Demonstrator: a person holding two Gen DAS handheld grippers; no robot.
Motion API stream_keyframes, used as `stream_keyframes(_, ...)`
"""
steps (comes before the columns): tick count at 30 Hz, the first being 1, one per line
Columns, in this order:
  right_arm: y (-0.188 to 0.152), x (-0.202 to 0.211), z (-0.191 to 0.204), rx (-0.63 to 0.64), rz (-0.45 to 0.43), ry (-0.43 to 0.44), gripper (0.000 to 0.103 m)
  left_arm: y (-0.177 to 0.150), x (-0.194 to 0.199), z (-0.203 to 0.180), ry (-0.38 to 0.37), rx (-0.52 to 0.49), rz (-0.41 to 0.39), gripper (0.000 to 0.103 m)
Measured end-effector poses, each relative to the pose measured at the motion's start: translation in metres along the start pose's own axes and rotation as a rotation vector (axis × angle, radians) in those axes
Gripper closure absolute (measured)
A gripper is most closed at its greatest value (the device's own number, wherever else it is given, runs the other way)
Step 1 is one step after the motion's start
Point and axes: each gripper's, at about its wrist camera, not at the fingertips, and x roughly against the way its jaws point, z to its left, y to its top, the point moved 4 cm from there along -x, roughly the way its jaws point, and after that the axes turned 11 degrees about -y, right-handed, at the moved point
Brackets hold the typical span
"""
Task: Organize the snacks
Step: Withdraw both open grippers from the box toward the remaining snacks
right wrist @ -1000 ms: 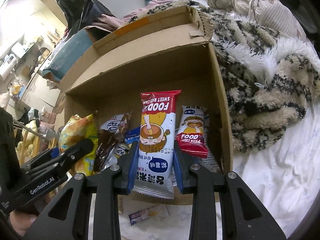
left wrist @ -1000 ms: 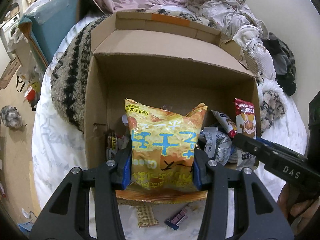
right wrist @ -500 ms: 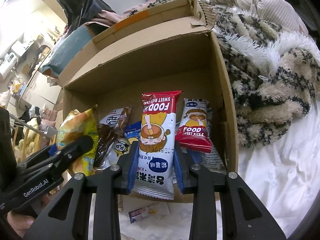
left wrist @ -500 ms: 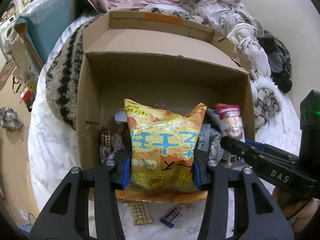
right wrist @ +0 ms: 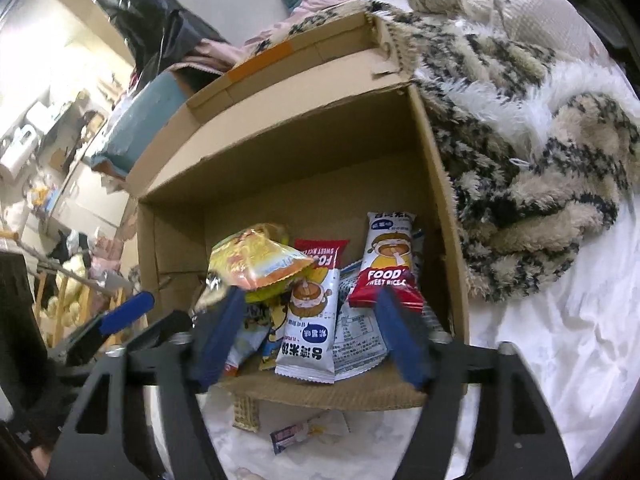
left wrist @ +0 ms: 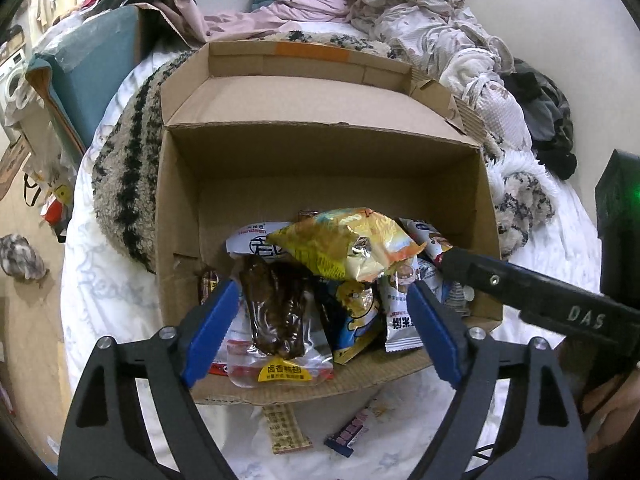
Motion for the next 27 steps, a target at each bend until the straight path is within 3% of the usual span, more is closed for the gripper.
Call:
stream_keyframes(13,-0.001,0.015,0.004,-0.001,-0.02,0.012,0.029,-0.004,0.019,0.003,0.031,0.004,-0.047,0.019)
stream_keyframes(27,-0.026,0.048,0.011,0.004,-0.052,-0.003,0.028,-0.02,0.064,0.005,0.085,-0.033,-0.095,0.019)
